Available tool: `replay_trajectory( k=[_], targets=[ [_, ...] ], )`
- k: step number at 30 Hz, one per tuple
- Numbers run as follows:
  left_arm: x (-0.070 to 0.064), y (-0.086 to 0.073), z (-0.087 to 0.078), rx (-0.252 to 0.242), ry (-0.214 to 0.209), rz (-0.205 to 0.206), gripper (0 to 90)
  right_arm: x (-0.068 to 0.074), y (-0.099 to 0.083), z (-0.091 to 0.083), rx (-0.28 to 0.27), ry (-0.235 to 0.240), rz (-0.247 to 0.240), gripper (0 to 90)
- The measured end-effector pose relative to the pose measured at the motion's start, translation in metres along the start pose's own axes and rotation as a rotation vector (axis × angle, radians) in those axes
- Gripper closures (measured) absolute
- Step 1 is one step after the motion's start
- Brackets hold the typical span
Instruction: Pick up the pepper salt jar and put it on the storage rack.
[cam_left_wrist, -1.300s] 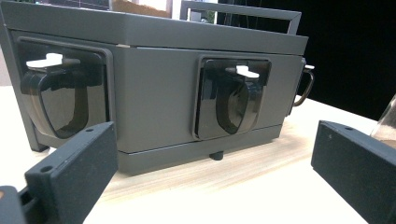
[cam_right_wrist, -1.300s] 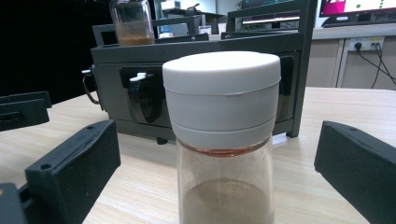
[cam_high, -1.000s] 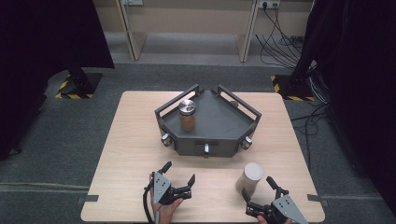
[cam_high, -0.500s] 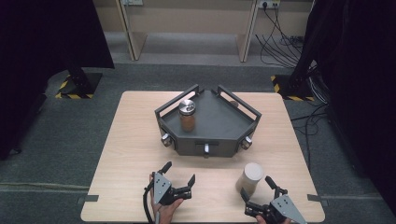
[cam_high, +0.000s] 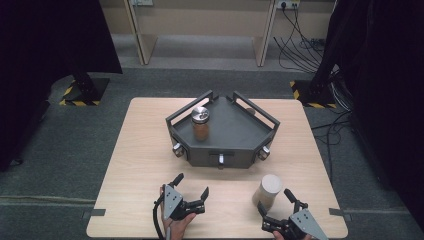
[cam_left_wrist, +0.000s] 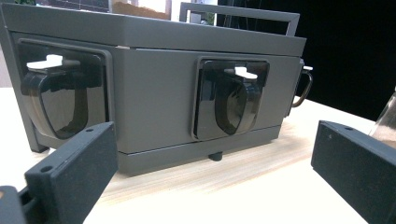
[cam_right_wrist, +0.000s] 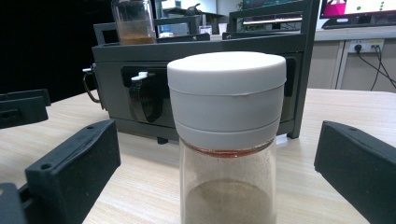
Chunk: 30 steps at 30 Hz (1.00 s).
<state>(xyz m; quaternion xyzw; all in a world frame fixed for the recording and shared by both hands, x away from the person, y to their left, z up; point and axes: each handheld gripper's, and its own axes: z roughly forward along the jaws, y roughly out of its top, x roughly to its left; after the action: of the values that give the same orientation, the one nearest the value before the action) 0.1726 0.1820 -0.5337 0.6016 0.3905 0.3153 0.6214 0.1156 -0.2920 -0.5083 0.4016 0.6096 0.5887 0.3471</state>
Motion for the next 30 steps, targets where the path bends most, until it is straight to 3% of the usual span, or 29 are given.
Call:
replay_trajectory(
  k=[18,30],
  targets=[
    [0.0,-0.001,-0.001,-0.005,-0.001,0.002,0.2,0.001,-0.001,0.007,-0.005,0.0,-0.043,0.4],
    [0.0,-0.001,-0.001,-0.007,-0.003,0.0,0.1,-0.003,-0.001,0.018,0.011,0.0,-0.037,1.8]
  ],
)
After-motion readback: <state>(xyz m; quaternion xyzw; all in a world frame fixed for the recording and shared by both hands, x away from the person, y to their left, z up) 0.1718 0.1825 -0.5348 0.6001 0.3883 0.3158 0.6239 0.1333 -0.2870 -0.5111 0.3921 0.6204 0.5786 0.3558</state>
